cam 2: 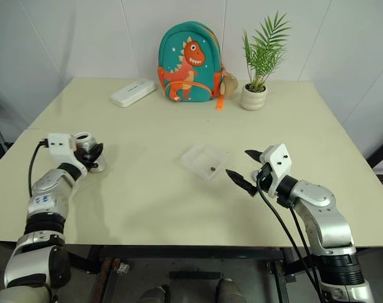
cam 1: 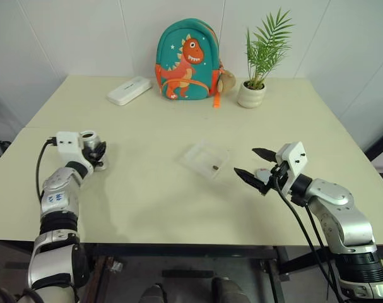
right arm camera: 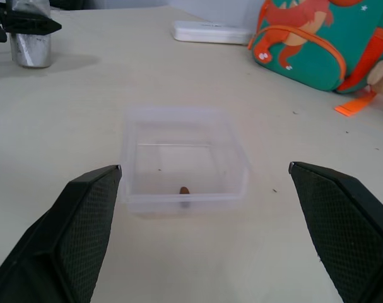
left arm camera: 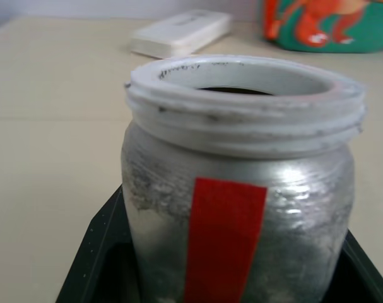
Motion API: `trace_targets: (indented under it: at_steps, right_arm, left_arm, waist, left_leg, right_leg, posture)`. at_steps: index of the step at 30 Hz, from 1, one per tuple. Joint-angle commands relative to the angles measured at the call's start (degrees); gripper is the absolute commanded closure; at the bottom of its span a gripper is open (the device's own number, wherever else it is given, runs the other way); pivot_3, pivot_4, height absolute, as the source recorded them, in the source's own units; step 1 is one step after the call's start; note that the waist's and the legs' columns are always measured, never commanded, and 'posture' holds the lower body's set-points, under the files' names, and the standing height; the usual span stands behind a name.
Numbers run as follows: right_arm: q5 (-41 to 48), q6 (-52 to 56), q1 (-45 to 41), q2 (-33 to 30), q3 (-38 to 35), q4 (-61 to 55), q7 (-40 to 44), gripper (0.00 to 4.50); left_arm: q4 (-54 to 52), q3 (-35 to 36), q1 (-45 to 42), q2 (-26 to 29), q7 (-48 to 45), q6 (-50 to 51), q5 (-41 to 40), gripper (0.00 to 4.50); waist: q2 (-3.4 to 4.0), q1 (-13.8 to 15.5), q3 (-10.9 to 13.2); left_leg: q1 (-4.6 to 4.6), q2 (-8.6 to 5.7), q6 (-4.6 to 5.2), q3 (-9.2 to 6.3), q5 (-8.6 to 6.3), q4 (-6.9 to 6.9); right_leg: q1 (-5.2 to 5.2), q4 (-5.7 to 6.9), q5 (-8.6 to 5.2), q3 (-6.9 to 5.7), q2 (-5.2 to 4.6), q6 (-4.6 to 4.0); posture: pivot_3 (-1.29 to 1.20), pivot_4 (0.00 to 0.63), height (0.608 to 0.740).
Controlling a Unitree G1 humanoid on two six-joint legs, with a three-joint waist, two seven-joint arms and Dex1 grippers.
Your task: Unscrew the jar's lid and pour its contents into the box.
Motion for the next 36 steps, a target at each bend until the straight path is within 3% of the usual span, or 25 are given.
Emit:
trace_targets:
  at_steps: [1, 8, 22, 31, 34, 35, 36]
  right_arm:
    - [1.24, -2.24, -1.67, 0.26, -0.91, 0.50, 1.92, 0.00]
    - [5.51, -1.65, -4.41, -0.23, -0.83, -0.84, 8.11, 0.00]
    - [10.72, 1.63, -6.93, -3.37, 2.22, -9.30, 17.83, 0.00]
    - [11.31, 1.80, -4.30, -5.90, 0.16, -10.47, 19.26, 0.00]
    - [11.98, 1.37, -2.60, -7.15, -1.27, -10.66, 19.75, 0.00]
    - [12.03, 1.01, -2.30, -7.65, -1.70, -10.35, 20.19, 0.00]
    - [11.88, 0.55, -2.15, -8.18, -1.95, -10.12, 20.83, 0.00]
  left_arm:
    - [-2.18, 1.23, 1.12, 0.88, 0.57, -1.15, -1.72, 2.15]
    - [-5.12, 0.82, 3.66, 1.48, -0.35, -0.28, -2.93, 0.08]
    - [-15.79, -1.27, 12.70, 4.30, -2.26, 5.05, -2.18, 0.03]
    - [-28.04, 0.87, 27.21, 9.16, -6.27, 10.93, -3.11, 0.03]
    - [-31.60, -1.95, 34.73, 14.41, -12.42, -0.48, 2.29, 0.03]
    - [-31.83, -2.42, 36.80, 15.94, -15.15, -4.83, 3.07, 0.03]
    - [-31.39, -2.38, 37.97, 17.08, -17.84, -8.65, 2.75, 0.03]
  waist:
    - [0.00, 0.04, 0.00]
    - [0.00, -0.05, 0.00]
    - [0.00, -0.06, 0.00]
    - [-0.01, -0.11, 0.00]
    - [-0.03, -0.12, -0.02]
    - [-0.03, -0.10, -0.02]
    - [0.00, -0.04, -0.03]
  left_leg:
    - [0.17, 0.01, 0.00, 0.00, 0.00, -0.02]
    - [0.19, 0.05, 0.04, 0.03, 0.02, -0.05]
    - [0.19, 0.10, -0.03, 0.03, -0.09, -0.25]
    - [0.18, 0.16, -0.05, 0.07, -0.11, -0.53]
    - [0.17, 0.18, -0.07, 0.11, -0.14, -0.69]
    - [0.18, 0.19, -0.07, 0.14, -0.14, -0.81]
    - [0.18, 0.20, -0.07, 0.20, -0.14, -0.87]
  right_leg:
    - [0.20, -0.09, 0.00, -0.02, 0.00, 0.00]
    - [0.47, -0.69, 0.15, -0.04, 0.00, -0.01]
    - [0.41, -0.84, 0.13, -0.09, 0.00, -0.03]
    - [0.34, -1.06, 0.02, -0.13, -0.02, -0.24]
    - [0.28, -1.17, -0.07, -0.13, -0.04, -0.40]
    - [0.27, -1.26, -0.42, -0.14, -0.05, -1.05]
    - [0.25, -1.33, -0.48, -0.14, -0.08, -1.15]
  posture:
    - [0.00, 0.150, 0.740]
    - [0.00, 0.150, 0.740]
    - [0.00, 0.150, 0.740]
    - [0.00, 0.150, 0.740]
    - [0.00, 0.150, 0.740]
    - [0.00, 0.150, 0.740]
    - [0.00, 0.150, 0.740]
